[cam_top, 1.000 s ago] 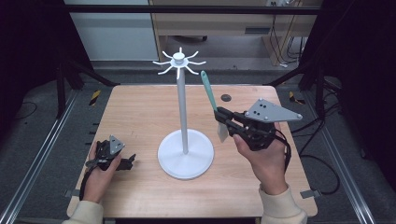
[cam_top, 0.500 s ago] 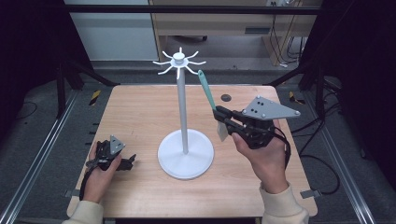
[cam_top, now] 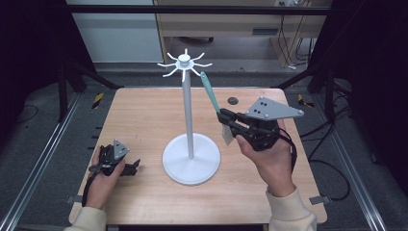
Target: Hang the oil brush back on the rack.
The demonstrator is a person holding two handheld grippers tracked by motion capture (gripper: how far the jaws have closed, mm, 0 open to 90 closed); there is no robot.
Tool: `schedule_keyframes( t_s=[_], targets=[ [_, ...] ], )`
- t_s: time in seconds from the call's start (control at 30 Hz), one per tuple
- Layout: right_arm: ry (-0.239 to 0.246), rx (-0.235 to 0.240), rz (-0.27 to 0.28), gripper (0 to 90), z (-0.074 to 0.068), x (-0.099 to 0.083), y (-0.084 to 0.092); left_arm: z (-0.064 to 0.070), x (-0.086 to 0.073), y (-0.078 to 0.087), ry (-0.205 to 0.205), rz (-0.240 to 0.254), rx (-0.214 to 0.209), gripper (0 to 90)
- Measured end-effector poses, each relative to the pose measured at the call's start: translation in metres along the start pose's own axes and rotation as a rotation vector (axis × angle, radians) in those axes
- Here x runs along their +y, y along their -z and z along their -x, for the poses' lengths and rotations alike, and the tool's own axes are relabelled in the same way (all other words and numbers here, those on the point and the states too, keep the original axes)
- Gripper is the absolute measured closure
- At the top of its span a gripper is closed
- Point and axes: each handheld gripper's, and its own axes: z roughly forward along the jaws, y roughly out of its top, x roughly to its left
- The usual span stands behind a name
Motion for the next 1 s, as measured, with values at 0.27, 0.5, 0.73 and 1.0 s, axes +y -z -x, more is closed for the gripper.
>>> schedule_keyframes(
  t_s=[0.27, 0.5, 0.73, 1.0],
  targets=[
    [-0.003, 0.004, -0.009, 82.1, 0.0, 0.001, -0.008, 0.0, 0.0, 0.0, -0.001, -0.002, -0.001, 2.9],
    [-0.008, 0.008, -0.008, 82.1, 0.0, 0.001, -0.012, 0.001, 0.0, -0.001, -0.01, -0.009, -0.006, 2.9],
    [-0.012, 0.012, -0.011, 82.1, 0.001, 0.002, -0.017, 0.001, 0.0, -0.001, -0.003, -0.005, -0.003, 2.9],
    [-0.011, 0.007, -0.014, 82.1, 0.0, 0.001, -0.021, 0.001, 0.0, -0.001, 0.0, -0.005, -0.005, 2.9]
  ],
)
